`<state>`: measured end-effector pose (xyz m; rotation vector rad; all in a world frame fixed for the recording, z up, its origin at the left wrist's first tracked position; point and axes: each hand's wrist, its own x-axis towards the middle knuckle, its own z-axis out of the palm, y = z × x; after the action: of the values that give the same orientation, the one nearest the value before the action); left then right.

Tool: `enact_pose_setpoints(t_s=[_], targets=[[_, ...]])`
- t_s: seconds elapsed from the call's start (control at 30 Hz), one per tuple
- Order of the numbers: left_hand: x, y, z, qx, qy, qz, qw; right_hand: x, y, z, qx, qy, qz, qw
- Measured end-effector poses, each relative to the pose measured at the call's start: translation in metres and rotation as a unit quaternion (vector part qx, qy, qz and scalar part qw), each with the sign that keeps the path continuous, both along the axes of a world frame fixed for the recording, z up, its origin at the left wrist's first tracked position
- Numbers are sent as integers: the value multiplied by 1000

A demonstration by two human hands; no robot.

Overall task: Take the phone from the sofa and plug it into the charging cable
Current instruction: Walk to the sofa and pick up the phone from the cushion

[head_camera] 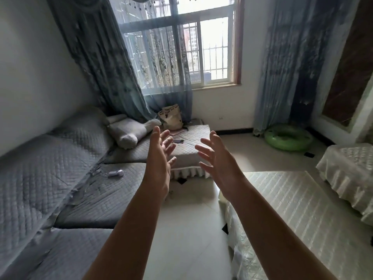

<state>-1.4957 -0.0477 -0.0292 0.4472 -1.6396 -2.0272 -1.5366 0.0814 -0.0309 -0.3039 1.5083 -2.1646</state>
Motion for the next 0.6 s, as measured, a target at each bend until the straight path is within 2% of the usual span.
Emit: enact_pose_setpoints(t_s=[0.3, 0.6], targets=[[-66, -25, -5, 9, 7, 1, 1000, -67, -25, 2, -8, 16, 4, 1000], [-176, -97, 1, 42, 47, -23, 998, -162, -99, 14, 17, 24, -18, 999]])
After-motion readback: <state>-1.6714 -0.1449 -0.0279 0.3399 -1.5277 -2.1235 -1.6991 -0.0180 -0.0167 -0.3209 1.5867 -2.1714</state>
